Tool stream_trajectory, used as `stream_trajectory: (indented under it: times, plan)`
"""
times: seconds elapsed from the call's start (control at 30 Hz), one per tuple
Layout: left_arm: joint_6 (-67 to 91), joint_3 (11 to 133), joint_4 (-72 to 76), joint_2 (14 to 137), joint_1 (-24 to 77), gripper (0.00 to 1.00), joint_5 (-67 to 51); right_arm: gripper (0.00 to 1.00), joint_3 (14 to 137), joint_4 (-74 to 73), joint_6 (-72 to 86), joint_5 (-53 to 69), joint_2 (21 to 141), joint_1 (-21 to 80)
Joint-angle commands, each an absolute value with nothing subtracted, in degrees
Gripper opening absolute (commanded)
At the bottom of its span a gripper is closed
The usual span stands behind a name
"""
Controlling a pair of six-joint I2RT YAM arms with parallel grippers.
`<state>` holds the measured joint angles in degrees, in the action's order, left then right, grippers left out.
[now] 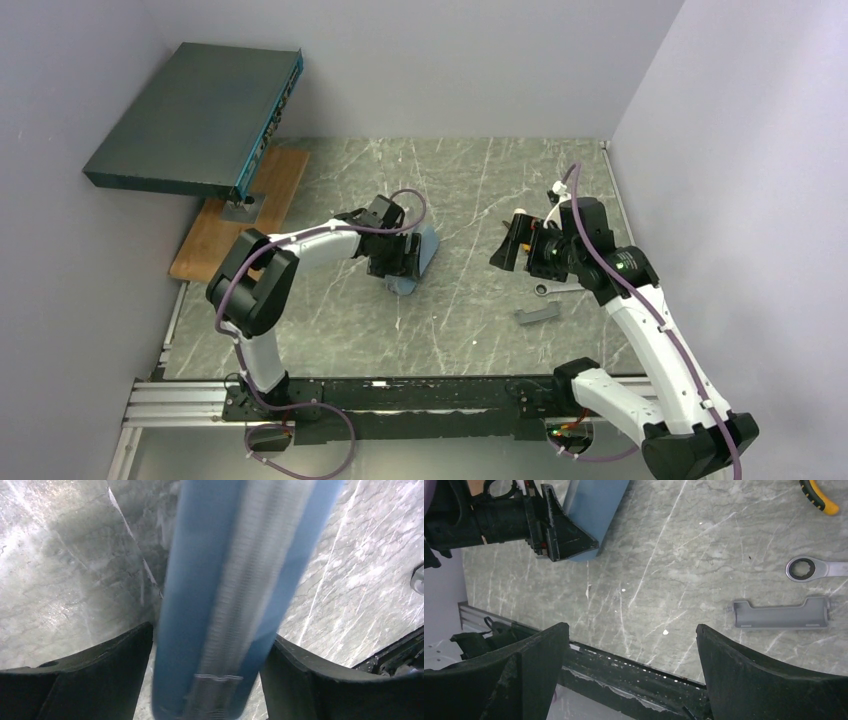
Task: Open the umbrella
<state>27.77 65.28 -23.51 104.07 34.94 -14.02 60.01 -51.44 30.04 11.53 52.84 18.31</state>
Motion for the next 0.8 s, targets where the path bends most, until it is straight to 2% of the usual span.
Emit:
stream_trajectory:
  times: [0.0, 0.13, 0.2, 0.27, 0.43, 0.57, 0.77]
  plan:
    - [26.2, 65.2, -26.9, 104.3, 35.0, 0.77, -10.3, 1.00, 62.3, -52.7, 28.5, 11.4, 53.7, 18.3]
    - [24.1, 67.2, -29.5, 101.9, 35.2, 0.66, -11.4, 1.00, 62.1, -52.3, 28.4, 11.8, 54.1, 18.3]
    - [23.3, 68.7, -30.4, 100.2, 35.2, 0.54, -12.6, 1.00, 62.2, -51.5, 28.7, 11.9, 54.0, 18.3]
    - [22.9, 70.7, -31.7, 98.5, 35.1, 0.50, -14.5, 1.00, 62.5, -50.6, 29.3, 12.1, 54.0, 18.3]
    - [23.9, 79.0, -34.9, 96.0, 35.1, 0.51, -22.1, 1.00, 64.9, -46.6, 31.4, 14.0, 54.4, 18.3]
    - [26.7, 86.3, -36.2, 93.8, 35.1, 0.52, -29.5, 1.00, 67.4, -37.1, 35.2, 16.0, 51.8, 18.3]
    - [35.7, 92.3, -30.3, 89.0, 34.9, 0.53, -37.1, 1.00, 70.6, -25.3, 43.3, 17.5, 50.5, 17.9]
